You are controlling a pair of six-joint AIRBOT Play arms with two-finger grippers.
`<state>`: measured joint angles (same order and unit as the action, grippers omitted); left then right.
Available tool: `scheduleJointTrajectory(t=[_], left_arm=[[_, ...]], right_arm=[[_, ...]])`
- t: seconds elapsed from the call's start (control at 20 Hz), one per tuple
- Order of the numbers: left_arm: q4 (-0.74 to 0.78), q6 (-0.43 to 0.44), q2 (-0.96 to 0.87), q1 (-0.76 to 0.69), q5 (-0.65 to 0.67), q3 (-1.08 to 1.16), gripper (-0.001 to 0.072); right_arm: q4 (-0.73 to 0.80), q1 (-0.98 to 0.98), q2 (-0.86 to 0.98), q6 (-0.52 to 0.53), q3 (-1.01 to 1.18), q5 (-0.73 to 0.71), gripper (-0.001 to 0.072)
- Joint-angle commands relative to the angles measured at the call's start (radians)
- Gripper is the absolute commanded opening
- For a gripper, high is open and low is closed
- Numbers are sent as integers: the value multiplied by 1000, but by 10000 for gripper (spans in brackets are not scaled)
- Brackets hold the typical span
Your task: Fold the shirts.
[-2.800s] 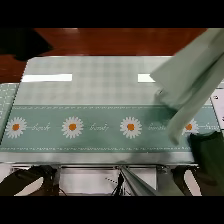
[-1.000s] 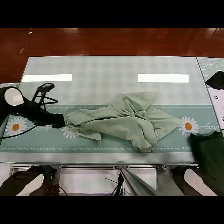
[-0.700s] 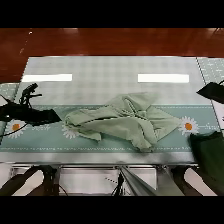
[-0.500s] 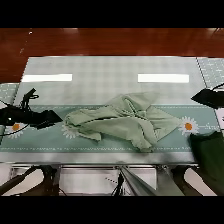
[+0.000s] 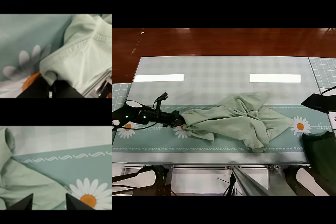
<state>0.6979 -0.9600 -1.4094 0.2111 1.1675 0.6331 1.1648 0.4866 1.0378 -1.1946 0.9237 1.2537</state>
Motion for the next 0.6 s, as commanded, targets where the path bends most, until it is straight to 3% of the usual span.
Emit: scheduleJointTrajectory(t=[0.0, 0.1, 0.15, 0.25, 0.4, 0.55], left_arm=[[-28, 6, -22, -32, -3, 0, 31], [-26, 9, -21, -33, 16, 1, 31], [-26, 10, -21, -32, 23, 1, 31], [-26, 10, -20, -33, 31, 1, 30], [-26, 10, -15, -33, 32, 1, 31], [-26, 10, -15, -33, 35, 1, 31]], right_arm=[[82, 59, -1, -13, -44, 23, 479], [2, 143, 0, -14, -138, 23, 490], [-36, 179, 0, -11, -195, 19, 554], [-67, 207, 2, -4, -296, 1, 580], [-147, 201, 27, -3, -392, -77, 587], [-350, 201, 76, 21, -443, -183, 582]])
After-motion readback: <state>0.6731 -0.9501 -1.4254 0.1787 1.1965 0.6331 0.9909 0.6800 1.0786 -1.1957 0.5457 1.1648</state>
